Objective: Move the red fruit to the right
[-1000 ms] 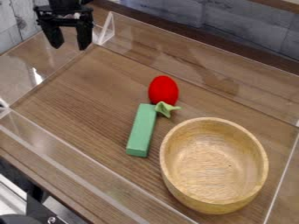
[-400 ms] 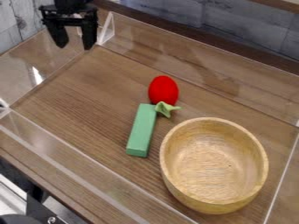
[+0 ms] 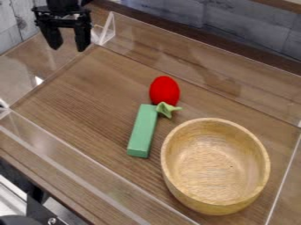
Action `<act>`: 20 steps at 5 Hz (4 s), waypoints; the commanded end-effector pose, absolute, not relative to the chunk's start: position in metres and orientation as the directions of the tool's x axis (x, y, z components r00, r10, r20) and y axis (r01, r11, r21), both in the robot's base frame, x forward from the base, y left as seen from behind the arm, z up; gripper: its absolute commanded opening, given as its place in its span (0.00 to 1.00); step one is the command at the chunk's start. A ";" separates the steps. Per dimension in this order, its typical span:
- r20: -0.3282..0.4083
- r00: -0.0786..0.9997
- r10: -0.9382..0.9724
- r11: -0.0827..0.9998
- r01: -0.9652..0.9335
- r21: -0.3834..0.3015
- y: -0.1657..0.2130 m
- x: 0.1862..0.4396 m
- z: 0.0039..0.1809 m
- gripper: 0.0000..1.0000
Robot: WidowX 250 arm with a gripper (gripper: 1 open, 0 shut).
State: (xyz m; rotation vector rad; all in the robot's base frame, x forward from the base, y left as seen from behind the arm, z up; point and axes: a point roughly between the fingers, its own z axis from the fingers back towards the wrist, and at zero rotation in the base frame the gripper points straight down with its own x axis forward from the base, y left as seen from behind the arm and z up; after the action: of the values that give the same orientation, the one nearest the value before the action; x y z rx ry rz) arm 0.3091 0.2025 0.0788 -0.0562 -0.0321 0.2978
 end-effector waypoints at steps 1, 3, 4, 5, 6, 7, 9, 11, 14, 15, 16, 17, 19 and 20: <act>0.045 0.959 0.279 0.960 -0.277 -0.041 0.191 0.322 0.078 1.00; 0.060 0.956 0.287 0.957 -0.283 -0.069 0.118 0.310 0.099 1.00; 0.068 0.968 0.242 0.968 -0.237 -0.077 0.086 0.318 0.096 1.00; 0.091 0.974 0.209 0.976 -0.202 -0.078 0.055 0.323 0.089 1.00; 0.119 0.970 0.211 0.976 -0.203 -0.072 0.032 0.325 0.089 1.00; 0.138 0.965 0.224 0.974 -0.218 -0.058 0.020 0.327 0.089 1.00; 0.181 0.954 0.239 0.971 -0.237 -0.031 0.022 0.339 0.078 1.00; 0.207 0.928 0.311 0.949 -0.314 -0.019 0.048 0.349 0.089 1.00; 0.211 0.916 0.342 0.938 -0.348 -0.010 0.025 0.337 0.087 1.00; 0.218 0.923 0.316 0.947 -0.321 -0.014 0.029 0.342 0.081 1.00; 0.222 0.919 0.326 0.944 -0.331 -0.016 0.028 0.345 0.092 1.00; 0.227 0.914 0.337 0.940 -0.342 -0.021 0.028 0.349 0.103 1.00; 0.224 0.852 0.473 0.875 -0.484 -0.009 0.028 0.345 0.086 1.00; 0.217 0.842 0.494 0.862 -0.507 0.004 0.027 0.348 0.078 1.00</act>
State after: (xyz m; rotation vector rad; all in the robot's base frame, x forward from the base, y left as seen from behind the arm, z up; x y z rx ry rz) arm 0.3422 0.0288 0.0620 0.0703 -0.1556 0.5316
